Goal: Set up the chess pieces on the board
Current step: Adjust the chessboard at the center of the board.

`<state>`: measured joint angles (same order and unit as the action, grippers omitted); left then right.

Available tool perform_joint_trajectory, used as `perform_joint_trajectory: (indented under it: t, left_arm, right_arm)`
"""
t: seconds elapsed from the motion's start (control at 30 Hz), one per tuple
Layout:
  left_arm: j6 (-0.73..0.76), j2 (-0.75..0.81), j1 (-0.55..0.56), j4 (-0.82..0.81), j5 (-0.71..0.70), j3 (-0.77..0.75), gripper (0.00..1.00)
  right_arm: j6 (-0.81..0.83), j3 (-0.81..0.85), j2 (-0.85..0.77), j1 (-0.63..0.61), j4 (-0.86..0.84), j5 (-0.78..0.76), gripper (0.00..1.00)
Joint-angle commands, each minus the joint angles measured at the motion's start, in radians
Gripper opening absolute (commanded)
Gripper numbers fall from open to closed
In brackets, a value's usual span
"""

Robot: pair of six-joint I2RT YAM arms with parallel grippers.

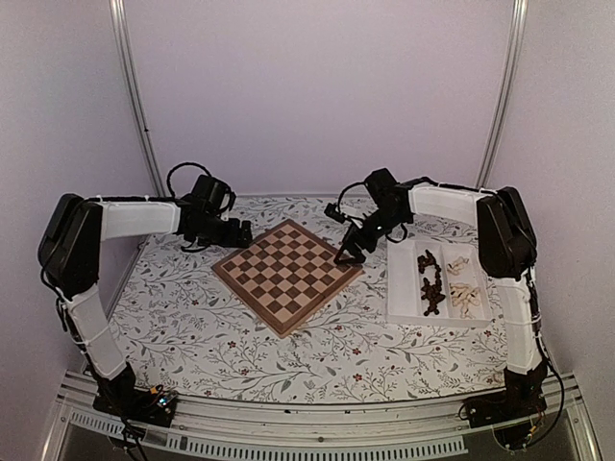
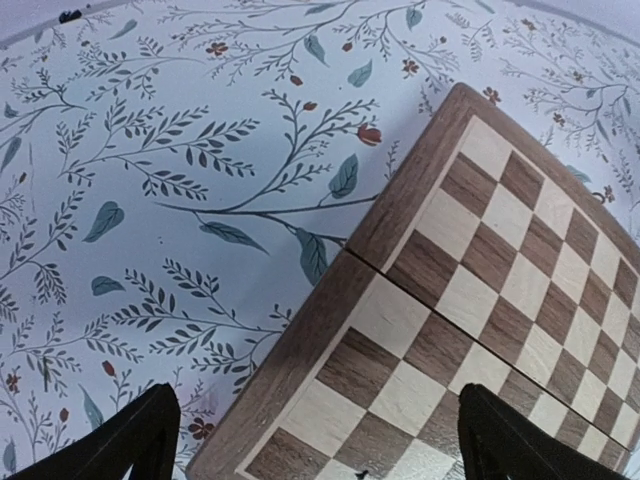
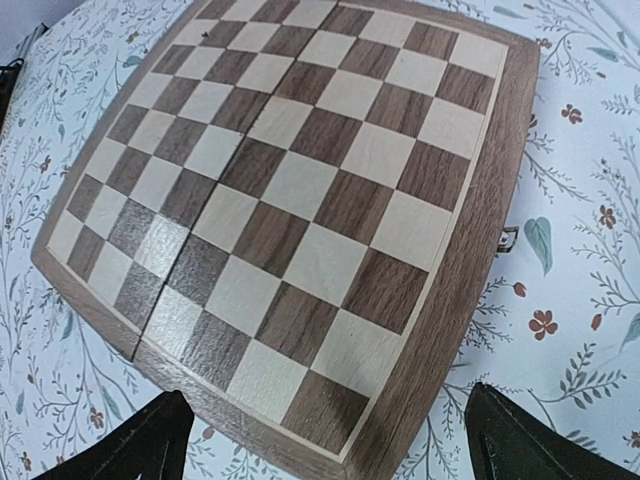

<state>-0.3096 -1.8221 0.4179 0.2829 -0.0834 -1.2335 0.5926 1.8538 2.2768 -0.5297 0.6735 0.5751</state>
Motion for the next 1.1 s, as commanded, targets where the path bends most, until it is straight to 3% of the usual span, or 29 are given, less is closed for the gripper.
perform_joint_trajectory:
  t: [0.0,0.4,0.63,0.87,1.07]
  left_arm:
    - [0.054,-0.071,-0.039,-0.042,0.031,-0.105,0.99]
    - [0.062,-0.145,-0.103,-0.080,0.258,-0.034,0.99]
    - [0.047,-0.133,-0.098,0.004,0.428,0.007,0.95]
    - [0.041,0.008,-0.032,0.030,0.495,0.181,0.91]
    - [-0.014,0.139,0.112,0.016,0.463,0.342,0.90]
  right_arm:
    - [-0.024,-0.041,-0.140,0.003,0.020,0.020,0.99]
    - [0.018,-0.311,-0.412,0.003,-0.017,0.156,0.99]
    - [0.042,-0.319,-0.397,0.001,-0.008,0.164,0.99]
    - [0.073,-0.326,-0.385,0.001,0.007,0.188,0.99]
    - [0.084,-0.326,-0.374,0.001,0.012,0.193,0.99]
